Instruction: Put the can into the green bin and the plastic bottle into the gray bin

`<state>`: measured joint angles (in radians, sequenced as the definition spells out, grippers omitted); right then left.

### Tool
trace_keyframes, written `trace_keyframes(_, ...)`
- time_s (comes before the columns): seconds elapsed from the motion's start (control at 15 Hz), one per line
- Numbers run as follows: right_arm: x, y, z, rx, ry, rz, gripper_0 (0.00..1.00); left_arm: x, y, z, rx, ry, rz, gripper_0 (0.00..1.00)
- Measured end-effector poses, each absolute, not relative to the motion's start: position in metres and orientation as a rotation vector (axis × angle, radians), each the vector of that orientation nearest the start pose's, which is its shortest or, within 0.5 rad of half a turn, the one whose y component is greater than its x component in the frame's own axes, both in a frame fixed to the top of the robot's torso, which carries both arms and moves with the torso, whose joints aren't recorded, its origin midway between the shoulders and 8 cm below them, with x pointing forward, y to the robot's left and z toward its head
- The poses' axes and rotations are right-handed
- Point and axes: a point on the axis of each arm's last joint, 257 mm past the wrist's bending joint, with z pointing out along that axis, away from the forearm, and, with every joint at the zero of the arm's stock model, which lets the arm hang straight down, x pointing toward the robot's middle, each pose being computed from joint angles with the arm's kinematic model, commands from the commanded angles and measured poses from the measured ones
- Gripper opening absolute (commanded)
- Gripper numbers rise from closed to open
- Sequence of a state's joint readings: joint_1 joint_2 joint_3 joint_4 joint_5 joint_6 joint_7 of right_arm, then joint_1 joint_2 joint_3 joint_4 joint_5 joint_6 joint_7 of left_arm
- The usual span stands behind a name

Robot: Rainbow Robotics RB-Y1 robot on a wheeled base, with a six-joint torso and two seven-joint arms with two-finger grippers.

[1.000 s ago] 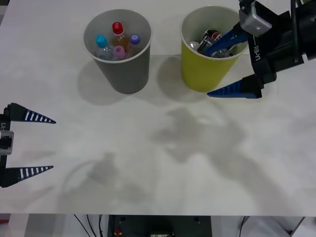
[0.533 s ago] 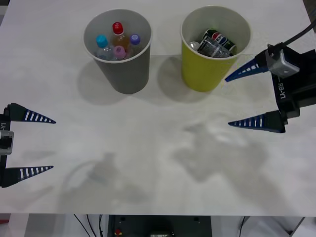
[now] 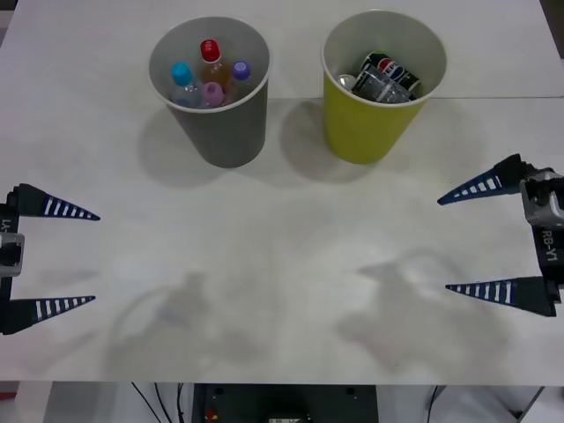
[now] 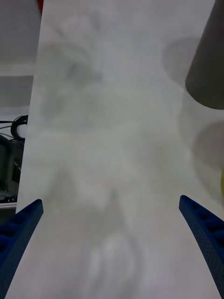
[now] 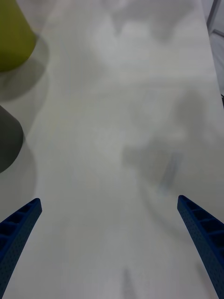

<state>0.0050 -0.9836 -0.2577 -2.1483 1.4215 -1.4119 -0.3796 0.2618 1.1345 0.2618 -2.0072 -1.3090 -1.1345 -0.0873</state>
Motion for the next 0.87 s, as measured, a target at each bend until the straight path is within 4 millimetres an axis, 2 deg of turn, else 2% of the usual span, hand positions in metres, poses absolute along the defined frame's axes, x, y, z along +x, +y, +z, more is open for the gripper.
trace_keyframes(0.27,0.315,-0.234,-0.142,-1.74,1.549,0.319,1.0,0.341,0.286,-0.167,1.762,1.444,-0.118,1.0)
trace_keyframes(0.87,0.314,-0.235,-0.151,-1.725,1.539,0.31,1.0,0.341,0.286,-0.167,1.762,1.444,-0.118,1.0)
